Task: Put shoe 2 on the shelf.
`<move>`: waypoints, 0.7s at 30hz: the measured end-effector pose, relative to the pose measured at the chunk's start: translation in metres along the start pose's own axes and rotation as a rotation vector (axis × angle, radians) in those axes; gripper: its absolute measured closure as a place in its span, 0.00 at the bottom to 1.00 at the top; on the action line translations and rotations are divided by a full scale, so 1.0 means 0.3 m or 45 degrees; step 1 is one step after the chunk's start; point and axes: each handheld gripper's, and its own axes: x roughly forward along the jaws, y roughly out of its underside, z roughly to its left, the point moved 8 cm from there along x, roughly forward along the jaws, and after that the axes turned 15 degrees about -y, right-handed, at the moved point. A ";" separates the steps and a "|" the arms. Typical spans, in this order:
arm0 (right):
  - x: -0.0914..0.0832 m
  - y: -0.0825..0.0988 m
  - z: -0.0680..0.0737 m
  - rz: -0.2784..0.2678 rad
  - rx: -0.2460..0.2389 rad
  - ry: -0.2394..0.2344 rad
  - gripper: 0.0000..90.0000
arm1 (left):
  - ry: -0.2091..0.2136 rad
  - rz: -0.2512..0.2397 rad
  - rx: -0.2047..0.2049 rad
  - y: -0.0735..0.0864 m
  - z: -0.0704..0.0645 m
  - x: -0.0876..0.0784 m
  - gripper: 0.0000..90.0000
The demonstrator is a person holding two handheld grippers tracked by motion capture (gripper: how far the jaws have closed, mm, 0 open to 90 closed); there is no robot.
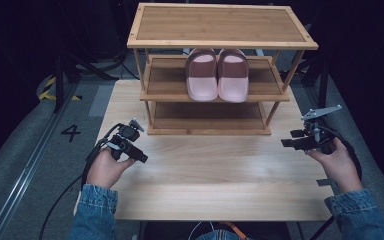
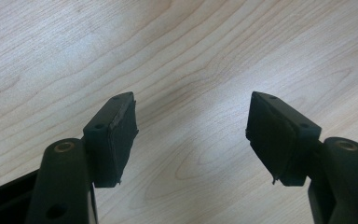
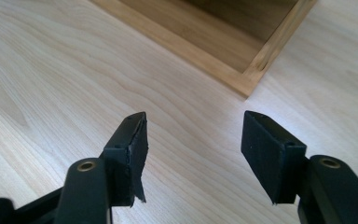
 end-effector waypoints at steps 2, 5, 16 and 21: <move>0.027 0.017 -0.005 0.007 0.010 -0.008 0.45 | 0.004 0.002 0.020 0.000 0.001 0.001 0.37; 0.053 0.040 -0.014 0.022 0.029 -0.006 0.45 | 0.009 -0.003 0.026 -0.002 0.000 0.004 0.37; 0.140 0.128 -0.059 0.002 0.052 0.024 0.45 | 0.019 -0.005 0.014 -0.004 -0.005 0.017 0.37; 0.175 0.156 -0.090 -0.030 0.033 0.058 0.46 | -0.007 -0.031 0.061 -0.008 0.007 0.034 0.37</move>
